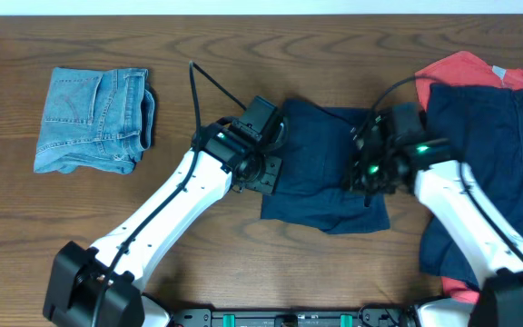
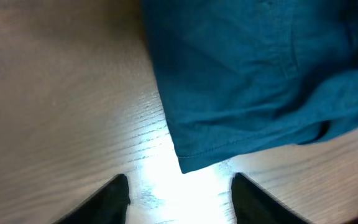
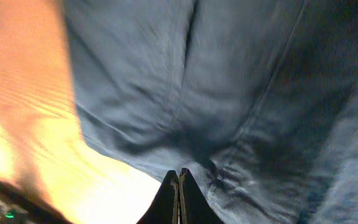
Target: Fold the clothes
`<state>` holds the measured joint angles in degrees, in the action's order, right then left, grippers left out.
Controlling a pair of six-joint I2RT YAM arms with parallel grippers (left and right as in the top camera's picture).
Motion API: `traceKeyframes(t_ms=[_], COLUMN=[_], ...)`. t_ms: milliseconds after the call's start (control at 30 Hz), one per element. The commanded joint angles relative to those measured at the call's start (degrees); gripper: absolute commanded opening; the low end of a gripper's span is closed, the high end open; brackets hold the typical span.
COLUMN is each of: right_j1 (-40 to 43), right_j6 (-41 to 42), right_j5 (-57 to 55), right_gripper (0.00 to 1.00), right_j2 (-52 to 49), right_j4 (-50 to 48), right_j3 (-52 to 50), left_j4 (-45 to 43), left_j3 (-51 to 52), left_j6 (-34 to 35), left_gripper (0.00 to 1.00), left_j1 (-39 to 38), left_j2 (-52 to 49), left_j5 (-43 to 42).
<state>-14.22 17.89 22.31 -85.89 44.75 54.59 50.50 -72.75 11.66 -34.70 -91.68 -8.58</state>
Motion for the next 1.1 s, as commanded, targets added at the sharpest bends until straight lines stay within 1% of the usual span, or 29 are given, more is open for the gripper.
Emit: traceKeyframes(t_ms=[0,100,200,300,400,467,533,567,600,733,767,833,967,1000,1067], right_j1=[-1.22,-0.42,0.39,0.39,0.39,0.44,0.44,0.44,0.46,0.48,0.42,0.37,1.01,1.46,2.71], right_j6=[5.03,9.35,10.99,9.09,4.39,0.9,-1.2,-1.73,-1.75,-1.66,-1.64,-1.62,2.4,3.43,3.96], right_j5=[-6.56,-7.52,-7.34,-6.16,-2.45,0.26,1.53,1.51,1.42,0.79,-0.48,-4.96,-19.08,-21.57,-22.93], right_gripper=[0.01,0.01,0.01,0.01,0.02,0.04,0.04,0.03,0.01,0.04,0.04,0.02,0.01,0.01,0.01], right_j2=[-4.17,-7.87,-9.81,-8.92,-6.1,-3.32,-0.04,1.81,3.63,8.39,8.74,8.44,4.81,3.17,-0.63], right_j4=[-2.36,-5.97,-5.99,-5.99,-5.29,-4.52,-4.07,-4.09,-4.48,-11.15,-13.05,-15.39,-16.59,-17.03,-18.43], right_j3=[-5.92,-10.45,-11.85,-11.37,-9.27,-7.23,-5.01,-3.8,-2.73,-1.42,-1.42,-1.49,-1.6,-1.57,-1.57], left_j4=[-0.04,-0.2,-0.28,-0.94,-2.62,-4.2,-6.01,-6.88,-7.54,-8.07,-8.04,-8.0,-7.72,-7.52,-7.04], left_j3=[0.66,0.66,0.66,0.66,0.66,0.66,0.66,0.66,0.66,0.66,0.66,0.66,0.66,0.66,0.66], left_j6=[2.64,2.84,2.82,2.82,2.84,2.84,2.84,2.84,2.84,3.54,3.54,3.67,3.67,3.65,3.65], left_gripper=[0.61,0.65,0.66,0.65,0.64,0.58,0.55,0.51,0.5,0.38,0.34,0.3,0.29,0.29,0.29], left_j1=[0.13,0.13,0.13,0.13,0.13,0.13,0.11,0.11,0.07,-0.48,-0.72,-1.29,-2.51,-2.75,-3.02], left_j2=[-1.14,-1.57,-2.19,-3.1,-4.37,-5.42,-6.75,-7.61,-8.44,-11.72,-12.66,-14.34,-17.46,-18.05,-19.39], left_j5=[0.02,-1.68,-3.45,-4.35,-6.54,-9.42,-12.81,-14.19,-15.17,-15.65,-15.69,-15.91,-15.89,-15.87,-15.87])
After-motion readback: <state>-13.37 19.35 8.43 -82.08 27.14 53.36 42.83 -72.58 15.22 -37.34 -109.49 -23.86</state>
